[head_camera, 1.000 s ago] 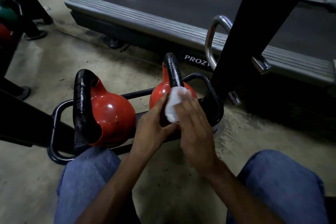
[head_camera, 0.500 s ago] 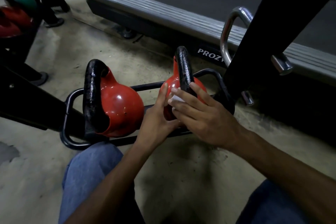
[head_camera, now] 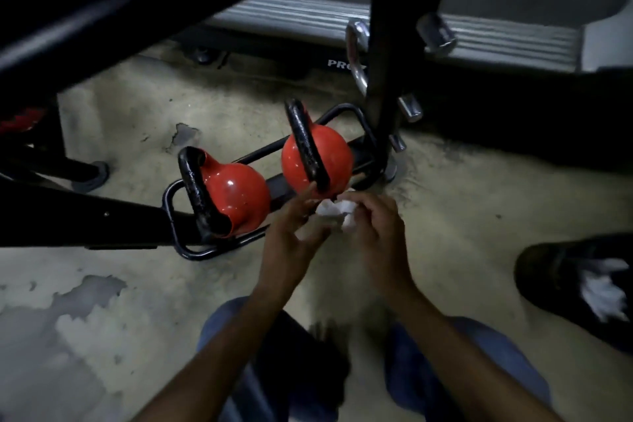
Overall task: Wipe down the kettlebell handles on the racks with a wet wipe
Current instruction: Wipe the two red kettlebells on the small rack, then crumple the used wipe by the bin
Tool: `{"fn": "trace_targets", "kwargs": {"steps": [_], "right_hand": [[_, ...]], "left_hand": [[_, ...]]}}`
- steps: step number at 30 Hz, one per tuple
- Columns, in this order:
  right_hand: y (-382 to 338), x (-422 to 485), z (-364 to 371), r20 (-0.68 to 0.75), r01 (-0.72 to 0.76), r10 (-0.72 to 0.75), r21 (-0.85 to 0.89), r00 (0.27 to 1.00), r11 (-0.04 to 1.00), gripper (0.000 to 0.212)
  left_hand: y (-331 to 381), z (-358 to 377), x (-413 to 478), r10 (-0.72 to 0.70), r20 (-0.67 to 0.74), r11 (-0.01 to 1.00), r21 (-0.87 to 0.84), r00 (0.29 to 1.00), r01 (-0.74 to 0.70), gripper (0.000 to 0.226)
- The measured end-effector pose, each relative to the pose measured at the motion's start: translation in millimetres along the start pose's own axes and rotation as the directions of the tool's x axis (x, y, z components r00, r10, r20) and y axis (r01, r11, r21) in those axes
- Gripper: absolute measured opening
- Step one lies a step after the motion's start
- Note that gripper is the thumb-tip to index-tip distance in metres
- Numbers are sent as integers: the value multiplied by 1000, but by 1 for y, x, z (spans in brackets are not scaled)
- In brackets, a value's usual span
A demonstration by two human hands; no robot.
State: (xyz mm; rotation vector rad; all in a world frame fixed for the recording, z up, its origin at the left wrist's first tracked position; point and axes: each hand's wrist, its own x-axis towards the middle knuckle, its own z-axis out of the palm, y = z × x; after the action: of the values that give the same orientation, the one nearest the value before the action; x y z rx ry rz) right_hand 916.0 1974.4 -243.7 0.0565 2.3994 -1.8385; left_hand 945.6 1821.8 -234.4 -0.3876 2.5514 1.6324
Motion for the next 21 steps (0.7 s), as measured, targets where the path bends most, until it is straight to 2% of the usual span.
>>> {"fn": "trace_targets", "kwargs": {"steps": [2,4,6,9,12,14,16,21], "right_hand": [[-37,-25,-13,7,-343,358,307,934,888,28],[-72,-49,-26,-32,-481,546,434,837,762,26],[-116,-75,-41,-40,-521,614,487,789,701,20],[-193,-114,-69,-22,-518,619,526,785,675,18],[-273,-149,-105,41,-495,566,539,823,681,19],[-315,-171,-127,49,-448,503,535,863,717,18],[-340,-188,-145,-5,-391,459,516,888,762,15],[-357,-212,-185,-217,-285,384,381,897,880,10]], "left_hand": [[36,-4,-28,37,76,996,79,996,-43,64],[78,-11,-52,109,143,984,127,984,-127,58],[125,-25,-73,166,191,978,93,967,-186,38],[186,-55,-103,274,175,946,128,946,-297,38],[249,-87,-129,172,161,976,104,972,-190,23],[296,-100,-145,119,196,989,68,973,-134,27],[333,-107,-160,128,262,988,50,957,-146,36],[382,-99,-176,102,433,993,2,895,-115,20]]}}
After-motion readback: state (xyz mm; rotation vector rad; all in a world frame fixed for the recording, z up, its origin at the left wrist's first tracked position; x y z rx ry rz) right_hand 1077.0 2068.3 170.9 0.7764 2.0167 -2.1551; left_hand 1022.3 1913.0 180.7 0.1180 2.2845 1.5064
